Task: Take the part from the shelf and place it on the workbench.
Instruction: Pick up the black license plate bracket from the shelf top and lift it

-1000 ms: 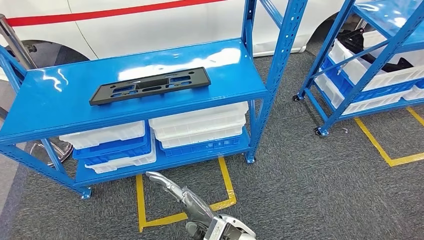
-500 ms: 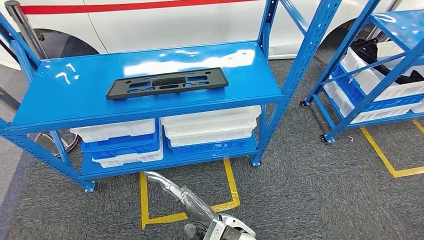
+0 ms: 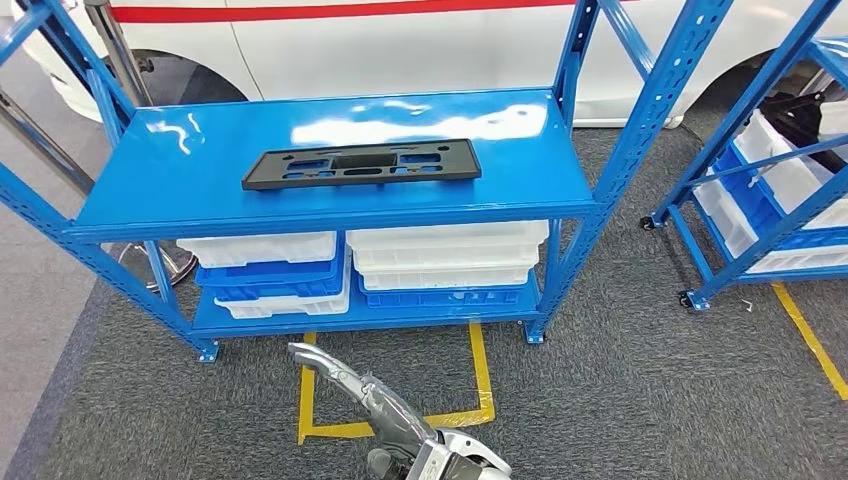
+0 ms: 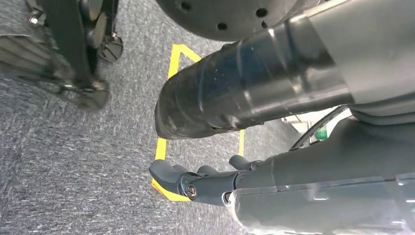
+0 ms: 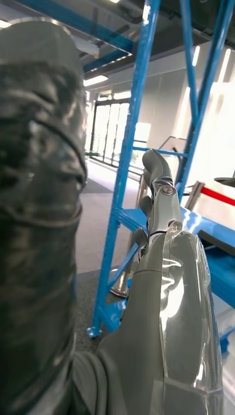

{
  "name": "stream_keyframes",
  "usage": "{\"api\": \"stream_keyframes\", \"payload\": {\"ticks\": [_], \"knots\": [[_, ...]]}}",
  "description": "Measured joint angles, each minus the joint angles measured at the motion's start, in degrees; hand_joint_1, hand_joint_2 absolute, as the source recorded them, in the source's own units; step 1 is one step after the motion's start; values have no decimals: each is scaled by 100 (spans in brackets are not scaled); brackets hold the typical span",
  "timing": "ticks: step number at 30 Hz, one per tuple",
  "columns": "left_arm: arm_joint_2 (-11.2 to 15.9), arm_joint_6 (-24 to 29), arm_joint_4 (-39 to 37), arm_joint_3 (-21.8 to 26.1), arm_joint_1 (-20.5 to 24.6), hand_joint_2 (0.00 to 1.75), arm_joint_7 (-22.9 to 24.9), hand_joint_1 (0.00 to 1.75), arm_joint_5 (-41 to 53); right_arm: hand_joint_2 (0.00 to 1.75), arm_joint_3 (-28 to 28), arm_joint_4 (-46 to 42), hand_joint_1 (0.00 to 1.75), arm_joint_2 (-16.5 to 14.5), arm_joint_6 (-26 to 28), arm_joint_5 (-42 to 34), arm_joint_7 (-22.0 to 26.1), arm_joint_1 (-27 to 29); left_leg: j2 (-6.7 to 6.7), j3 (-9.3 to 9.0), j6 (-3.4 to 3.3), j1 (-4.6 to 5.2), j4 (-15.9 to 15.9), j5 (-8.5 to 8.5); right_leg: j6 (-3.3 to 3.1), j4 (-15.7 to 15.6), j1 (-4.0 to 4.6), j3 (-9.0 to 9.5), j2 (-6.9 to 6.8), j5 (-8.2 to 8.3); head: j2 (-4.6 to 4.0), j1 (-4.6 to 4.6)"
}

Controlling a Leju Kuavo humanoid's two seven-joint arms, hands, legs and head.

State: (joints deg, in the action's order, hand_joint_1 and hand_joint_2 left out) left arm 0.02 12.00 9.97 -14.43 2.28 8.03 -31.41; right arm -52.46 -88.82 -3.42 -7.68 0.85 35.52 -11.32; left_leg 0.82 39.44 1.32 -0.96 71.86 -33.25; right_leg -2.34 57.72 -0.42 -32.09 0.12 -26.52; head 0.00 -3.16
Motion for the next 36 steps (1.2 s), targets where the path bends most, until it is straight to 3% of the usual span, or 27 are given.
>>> {"api": "stream_keyframes", "payload": {"ticks": [1,2,4,6,9,11,12,14,16,17,18,19,21,22,26,28,30,31,32,33,34,36], "knots": [[2,1,0,0,-3,0,-2,0,1,0,0,1,0,1,7,-5,-2,1,-10,72,17,-9,156,-14,1,3,2,0,-29,-5,0,1],[4,1,0,-1,-8,0,-4,0,3,0,0,2,0,1,15,-9,-2,1,-21,31,30,-19,85,90,6,11,1,1,-48,-11,0,1],[14,2,-1,-2,-20,0,-14,0,14,0,0,2,0,1,25,-13,-2,0,-51,-326,40,-38,-616,474,39,46,-6,4,-60,-37,0,1],[23,1,-1,-5,-18,0,-31,0,32,0,0,1,0,1,32,-14,-4,-1,-67,-634,9,-26,-1229,671,96,104,12,-16,-64,-73,0,-2],[24,0,0,-9,-16,0,-63,0,42,0,0,1,0,1,34,-15,-5,-3,-52,-682,-94,-4,-1349,666,175,131,30,-30,-66,-89,0,-7],[24,-2,0,-11,-16,0,-75,0,43,0,0,-1,0,1,38,-15,-4,-5,-54,-700,-163,-11,-1377,684,229,256,14,-72,-58,-192,0,-8],[24,-7,0,-12,-16,0,-80,0,45,0,0,-2,0,3,41,-15,-3,-5,-58,-708,-197,-15,-1392,693,255,461,7,-162,-52,-324,0,-8],[26,-29,-1,-16,-16,0,-99,0,53,0,0,-2,0,10,44,-15,-3,-3,-62,-706,-240,-8,-1393,694,285,1162,3,-497,-41,-681,0,-8],[32,-62,-1,-27,-16,0,-121,0,64,0,0,1,0,19,45,-15,-4,1,-56,-704,-257,4,-1385,687,289,1705,3,-775,-38,-827,0,-8],[34,-76,-1,-34,-16,0,-128,0,72,0,0,2,0,21,45,-15,-4,2,-48,-709,-259,9,-1380,682,277,1691,4,-781,-37,-739,0,-8],[35,-90,-1,-42,-16,0,-133,0,82,0,0,2,0,22,45,-15,-4,3,-39,-717,-258,13,-1374,676,256,1477,6,-692,-34,-564,0,-8],[34,-99,0,-49,-15,0,-138,0,90,0,0,2,0,22,45,-15,-4,2,-29,-727,-252,16,-1371,668,221,1102,12,-521,-27,-343,0,-9],[27,-106,0,-57,-13,0,-146,0,102,0,0,1,0,21,45,-15,-5,0,-16,-727,-220,31,-1355,651,155,423,41,-215,-10,-82,0,-7],[24,-106,0,-60,-13,0,-150,0,102,0,-1,0,0,21,44,-15,-6,0,-14,-720,-195,35,-1351,646,135,245,58,-143,-2,-46,0,-6],[28,-105,-1,-79,-11,0,-152,0,101,0,-2,-2,0,13,42,-15,-14,-1,-23,-700,-76,28,-1297,578,65,106,41,-91,-6,-24,0,-4],[31,-107,-1,-93,-12,0,-152,0,101,0,-2,-3,0,4,34,-15,-19,-4,-35,-507,-31,14,-851,295,19,60,18,-58,-33,0,0,-1],[30,-107,-1,-104,-14,0,-152,0,101,0,-2,-1,0,3,26,-15,-23,-5,-41,-164,14,7,-114,-43,-3,65,25,-62,-54,-4,0,1],[31,-107,-1,-109,-15,0,-152,0,101,0,-2,1,0,3,25,-15,-25,-3,-41,-44,34,1,133,-101,-8,74,25,-64,-60,-10,0,1],[31,-107,-1,-113,-18,0,-151,0,100,0,-2,2,0,3,25,-15,-26,-3,-43,-17,50,-6,178,-47,-9,85,23,-65,-62,-17,0,1],[32,-107,-1,-116,-20,0,-150,0,100,0,-2,2,0,3,25,-15,-26,-3,-45,-95,60,-17,2,108,-4,98,17,-63,-58,-25,0,1],[34,-107,-1,-119,-22,0,-148,0,99,0,-2,2,0,3,25,-15,-26,-4,-50,-260,66,-30,-352,323,9,116,12,-59,-54,-39,0,1],[38,-107,-1,-124,-20,0,-145,0,100,0,-2,1,0,3,25,-15,-26,-5,-57,-588,43,-29,-1048,593,59,159,23,-66,-46,-70,0,-2]]}}
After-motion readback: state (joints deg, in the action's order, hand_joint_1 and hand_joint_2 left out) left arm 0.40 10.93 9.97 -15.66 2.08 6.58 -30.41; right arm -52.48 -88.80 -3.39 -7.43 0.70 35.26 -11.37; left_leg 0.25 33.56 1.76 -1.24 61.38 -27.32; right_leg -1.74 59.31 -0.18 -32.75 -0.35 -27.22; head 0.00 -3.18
